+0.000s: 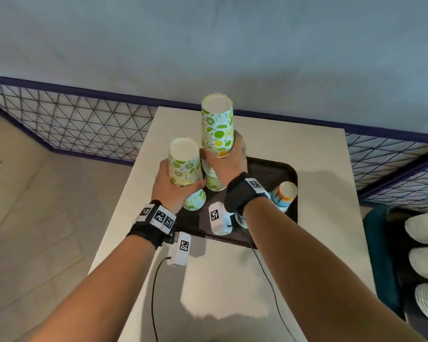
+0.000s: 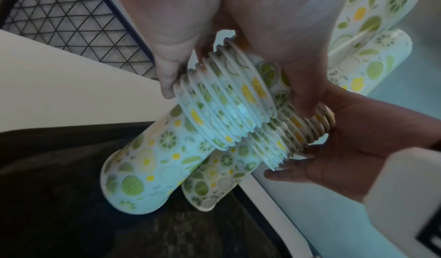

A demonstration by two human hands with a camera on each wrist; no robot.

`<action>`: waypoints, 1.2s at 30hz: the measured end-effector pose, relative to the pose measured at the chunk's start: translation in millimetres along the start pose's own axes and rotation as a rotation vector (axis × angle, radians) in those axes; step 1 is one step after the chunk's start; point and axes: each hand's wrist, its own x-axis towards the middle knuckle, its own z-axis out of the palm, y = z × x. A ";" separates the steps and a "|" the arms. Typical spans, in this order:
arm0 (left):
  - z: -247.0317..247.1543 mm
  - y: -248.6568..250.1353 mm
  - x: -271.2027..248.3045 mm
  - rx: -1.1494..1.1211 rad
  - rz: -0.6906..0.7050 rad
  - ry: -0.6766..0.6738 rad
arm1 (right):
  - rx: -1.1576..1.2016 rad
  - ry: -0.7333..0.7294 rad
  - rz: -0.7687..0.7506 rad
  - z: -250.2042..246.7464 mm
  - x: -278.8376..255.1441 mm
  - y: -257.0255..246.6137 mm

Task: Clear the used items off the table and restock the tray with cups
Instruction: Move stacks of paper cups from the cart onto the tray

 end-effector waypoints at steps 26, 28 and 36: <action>-6.5 -58.7 -8.0 0.144 -0.365 -0.161 | -0.091 -0.045 0.338 8.6 -19.8 22.9; -13.3 -54.3 -26.7 0.137 -0.372 -0.129 | -0.064 -0.030 0.282 -9.0 -36.9 16.0; -6.0 -16.0 -125.1 0.120 -0.127 -0.239 | 0.070 0.056 -0.014 -141.8 -139.0 39.8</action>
